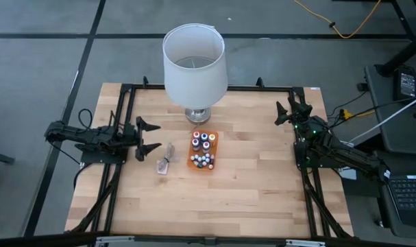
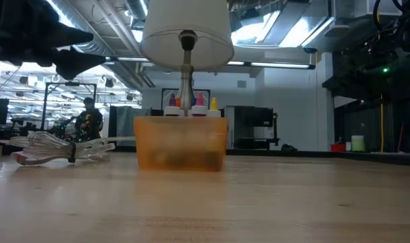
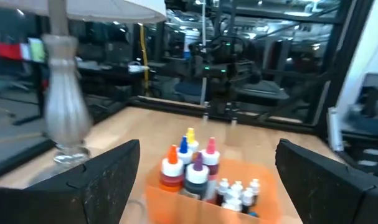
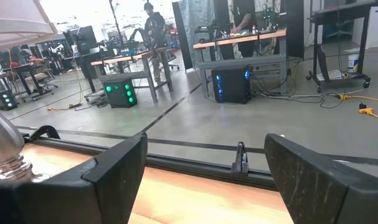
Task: Pick & Place food coloring
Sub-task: Return to Home Position
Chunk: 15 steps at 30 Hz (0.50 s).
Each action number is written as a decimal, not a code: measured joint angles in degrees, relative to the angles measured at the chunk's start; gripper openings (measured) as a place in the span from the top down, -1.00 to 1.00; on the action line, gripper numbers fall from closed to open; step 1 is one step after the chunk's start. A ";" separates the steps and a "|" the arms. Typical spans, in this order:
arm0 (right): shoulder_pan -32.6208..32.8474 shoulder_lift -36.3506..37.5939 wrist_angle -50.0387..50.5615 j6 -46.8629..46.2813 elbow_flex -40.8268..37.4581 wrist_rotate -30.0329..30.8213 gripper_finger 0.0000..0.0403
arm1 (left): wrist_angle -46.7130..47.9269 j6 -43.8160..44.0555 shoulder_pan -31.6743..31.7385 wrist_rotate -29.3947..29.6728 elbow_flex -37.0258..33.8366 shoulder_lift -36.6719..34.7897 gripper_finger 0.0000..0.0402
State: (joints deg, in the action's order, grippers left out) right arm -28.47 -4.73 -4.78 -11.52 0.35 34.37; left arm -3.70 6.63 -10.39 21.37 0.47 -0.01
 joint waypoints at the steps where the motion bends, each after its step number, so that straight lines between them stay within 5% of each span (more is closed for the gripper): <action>1: -0.02 -0.02 0.00 0.01 -0.01 0.00 -0.61 | -0.05 -1.17 0.00 0.83 0.00 0.00 -0.81; 15: -0.01 -0.01 0.00 0.01 0.00 0.00 -0.61 | -0.01 -12.86 -1.20 -0.31 0.00 0.22 -0.80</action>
State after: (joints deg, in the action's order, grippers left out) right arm -28.48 -4.74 -4.78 -11.51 0.35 34.37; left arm -3.70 -6.23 -11.60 21.06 0.47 0.21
